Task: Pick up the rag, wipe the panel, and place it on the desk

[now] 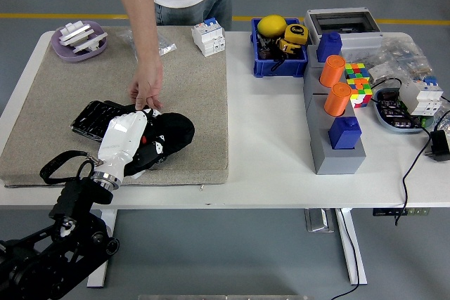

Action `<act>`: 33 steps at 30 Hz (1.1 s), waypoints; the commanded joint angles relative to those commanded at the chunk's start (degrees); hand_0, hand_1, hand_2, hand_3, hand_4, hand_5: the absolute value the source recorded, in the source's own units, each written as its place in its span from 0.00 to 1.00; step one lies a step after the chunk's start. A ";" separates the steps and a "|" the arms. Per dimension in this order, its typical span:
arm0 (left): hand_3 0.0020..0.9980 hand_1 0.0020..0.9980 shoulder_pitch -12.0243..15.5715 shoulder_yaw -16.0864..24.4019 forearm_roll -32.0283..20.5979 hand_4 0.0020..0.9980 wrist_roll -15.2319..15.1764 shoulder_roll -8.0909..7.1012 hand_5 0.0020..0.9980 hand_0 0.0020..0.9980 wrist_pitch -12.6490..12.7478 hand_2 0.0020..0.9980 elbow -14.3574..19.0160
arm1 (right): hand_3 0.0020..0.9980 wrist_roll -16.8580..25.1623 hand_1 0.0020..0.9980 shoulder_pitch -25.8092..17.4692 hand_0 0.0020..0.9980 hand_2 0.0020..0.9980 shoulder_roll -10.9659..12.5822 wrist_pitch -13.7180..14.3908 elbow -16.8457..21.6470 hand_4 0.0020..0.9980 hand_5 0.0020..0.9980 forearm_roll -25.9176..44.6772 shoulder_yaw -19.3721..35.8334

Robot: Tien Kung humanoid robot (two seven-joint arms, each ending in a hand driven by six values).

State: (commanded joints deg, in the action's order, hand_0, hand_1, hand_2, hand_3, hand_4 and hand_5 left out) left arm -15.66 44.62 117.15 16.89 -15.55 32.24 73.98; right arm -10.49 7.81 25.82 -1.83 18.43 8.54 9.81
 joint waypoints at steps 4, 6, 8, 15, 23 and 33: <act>0.52 0.18 0.28 2.09 0.65 0.07 0.37 0.16 0.00 0.22 0.07 0.59 -1.38 | 0.64 -0.06 0.54 0.01 0.78 0.69 0.00 0.01 0.03 1.00 0.54 0.00 -0.05; 0.52 0.18 0.37 3.53 0.92 0.07 0.26 0.19 0.00 0.22 0.44 0.59 -2.07 | 0.64 -0.09 0.54 0.02 0.78 0.69 0.01 -0.01 0.08 1.00 0.54 -0.05 -0.15; 0.52 0.18 0.33 5.08 1.16 0.07 0.28 0.06 0.00 0.22 0.59 0.59 -2.78 | 0.64 -0.11 0.54 0.00 0.78 0.69 0.00 -0.02 0.08 1.00 0.53 -0.08 -0.12; 0.52 0.18 -0.32 9.37 1.38 0.08 0.01 -0.34 0.00 0.22 1.15 0.59 -6.59 | 0.64 -0.14 0.54 0.09 0.78 0.69 -0.06 0.00 0.12 1.00 0.53 -0.20 -0.08; 0.52 0.18 -1.77 13.43 1.12 0.08 -0.20 -0.51 0.00 0.22 1.52 0.59 -11.45 | 0.64 -0.26 0.54 0.12 0.78 0.69 -0.18 -0.19 0.14 1.00 0.53 0.16 -0.35; 0.52 0.18 -3.94 16.20 -0.08 0.08 -0.60 -2.45 0.00 0.22 1.53 0.59 -17.20 | 0.64 -0.38 0.54 0.26 0.78 0.69 -0.20 -0.30 0.20 1.00 0.53 0.26 -0.60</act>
State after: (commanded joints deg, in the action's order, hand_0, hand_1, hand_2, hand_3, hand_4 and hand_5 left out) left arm -19.60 60.82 117.07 16.30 -18.00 33.77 56.79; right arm -10.86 8.07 25.62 -2.13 18.63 8.80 9.21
